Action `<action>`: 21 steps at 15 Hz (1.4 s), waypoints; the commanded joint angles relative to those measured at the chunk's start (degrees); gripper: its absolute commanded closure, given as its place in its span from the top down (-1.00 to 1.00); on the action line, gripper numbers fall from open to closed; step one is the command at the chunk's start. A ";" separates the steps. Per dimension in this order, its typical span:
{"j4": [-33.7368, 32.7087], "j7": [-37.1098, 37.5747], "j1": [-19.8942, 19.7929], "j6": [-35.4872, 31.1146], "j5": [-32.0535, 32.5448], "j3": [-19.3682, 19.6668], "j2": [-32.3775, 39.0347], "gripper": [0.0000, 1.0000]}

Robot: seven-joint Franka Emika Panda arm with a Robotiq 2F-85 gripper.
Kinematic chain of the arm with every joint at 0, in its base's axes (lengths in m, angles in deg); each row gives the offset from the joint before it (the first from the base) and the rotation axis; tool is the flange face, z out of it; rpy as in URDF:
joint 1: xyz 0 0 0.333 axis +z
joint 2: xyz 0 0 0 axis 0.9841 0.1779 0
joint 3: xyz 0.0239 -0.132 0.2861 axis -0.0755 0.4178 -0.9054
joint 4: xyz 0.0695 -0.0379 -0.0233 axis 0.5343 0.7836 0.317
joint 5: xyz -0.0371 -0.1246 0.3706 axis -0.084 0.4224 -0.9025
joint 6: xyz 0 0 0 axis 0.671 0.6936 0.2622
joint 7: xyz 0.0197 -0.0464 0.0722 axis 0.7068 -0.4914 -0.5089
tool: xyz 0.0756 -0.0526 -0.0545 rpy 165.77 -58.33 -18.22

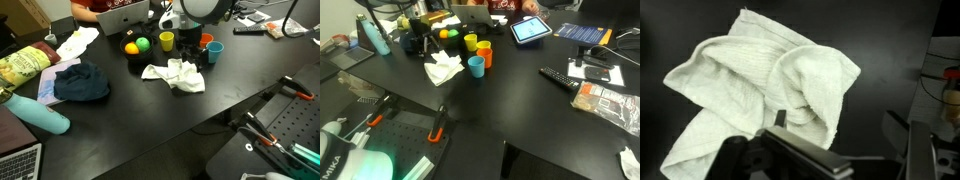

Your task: Take the white towel out of the bowl

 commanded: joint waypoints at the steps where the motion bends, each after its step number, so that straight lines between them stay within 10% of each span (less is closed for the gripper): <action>1: -4.64 1.81 0.59 -3.09 3.59 1.38 3.49 1.00; 21: -31.30 -10.44 -2.79 14.24 3.03 -0.07 26.29 1.00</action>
